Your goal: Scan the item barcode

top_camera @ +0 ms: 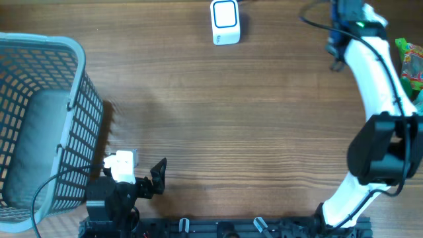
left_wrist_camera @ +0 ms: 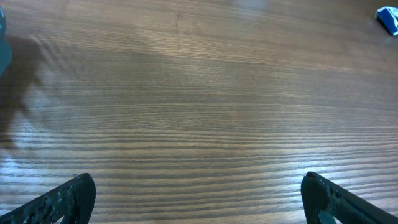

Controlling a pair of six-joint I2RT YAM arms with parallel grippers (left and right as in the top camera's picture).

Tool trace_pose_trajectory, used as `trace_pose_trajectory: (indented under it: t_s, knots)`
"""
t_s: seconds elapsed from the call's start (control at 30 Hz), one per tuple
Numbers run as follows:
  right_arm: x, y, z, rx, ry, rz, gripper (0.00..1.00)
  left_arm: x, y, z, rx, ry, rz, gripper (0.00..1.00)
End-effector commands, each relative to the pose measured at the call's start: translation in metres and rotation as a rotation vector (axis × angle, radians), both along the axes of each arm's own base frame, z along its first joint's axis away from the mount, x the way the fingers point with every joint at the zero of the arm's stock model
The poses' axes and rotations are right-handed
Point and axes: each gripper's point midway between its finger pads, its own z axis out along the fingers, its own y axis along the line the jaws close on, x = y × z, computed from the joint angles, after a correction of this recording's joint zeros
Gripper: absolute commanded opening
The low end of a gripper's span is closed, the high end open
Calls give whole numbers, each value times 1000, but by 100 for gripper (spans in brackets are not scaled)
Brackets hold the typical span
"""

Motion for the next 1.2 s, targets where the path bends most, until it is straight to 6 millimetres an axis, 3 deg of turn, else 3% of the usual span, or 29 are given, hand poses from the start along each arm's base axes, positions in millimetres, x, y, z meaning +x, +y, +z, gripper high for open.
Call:
trace_pose_trajectory:
  t_s: [0.0, 0.03, 0.07, 0.1, 0.13, 0.17, 0.2, 0.27, 0.33, 0.37, 0.43, 0.5, 0.63, 0.7, 0.77, 0.83, 0.93, 0.97, 1.17]
  knots:
    - [-28, -41, -67, 49, 40, -118, 5, 0, -2, 2, 7, -15, -21, 100]
    - [-31, -46, -86, 83, 24, -111, 4, 0, -2, 2, 7, -15, -21, 100]
    - [-33, -49, -91, 90, 14, -122, 4, 0, -2, 2, 7, -14, -21, 100]
    - [-31, -54, -88, 87, -5, -129, 28, 0, -2, 2, 7, -15, -21, 100]
    - [-26, -55, -79, 76, -17, -103, 74, 0, -2, 2, 7, -15, -21, 100]
    - [-20, -56, -67, 59, -23, -68, 100, 0, -2, 2, 7, -14, -21, 100]
    - [-11, -55, -43, 37, -35, -3, 100, 0, -2, 2, 7, -15, -21, 100]
    - [-4, -42, 23, 66, -131, 70, 100, 0, -2, 2, 7, -14, -21, 100]
    - [-14, -18, 91, 136, -287, 152, 100, 0, -2, 2, 7, -15, -21, 100]
    - [-28, -4, 130, 164, -372, 204, 100, 0, -2, 2, 7, -14, -21, 100]
    - [-59, 13, 187, 162, -493, 267, 100, 0, -2, 2, 7, -15, -21, 100]
    - [-116, 28, 238, 135, -588, 300, 100, 0, -2, 2, 7, -14, -21, 100]
    - [-190, 44, 306, 54, -805, 332, 100, 0, -2, 2, 7, -14, -21, 100]
    - [-214, 49, 322, 31, -865, 340, 100, 0, -2, 2, 7, -15, -21, 100]
    - [-236, 54, 325, 23, -885, 343, 100, 0, -2, 2, 7, -14, -21, 100]
    - [-244, 56, 314, 40, -841, 337, 100, 0, -2, 2, 7, -15, -21, 100]
    - [-252, 57, 278, 91, -699, 314, 100, 0, -2, 2, 7, -15, -21, 100]
    - [-253, 57, 276, 93, -692, 313, 100, 0, -2, 2, 7, -14, -21, 100]
    - [-287, 62, 295, 42, -850, 315, 100, 0, -2, 2, 7, -14, -21, 100]
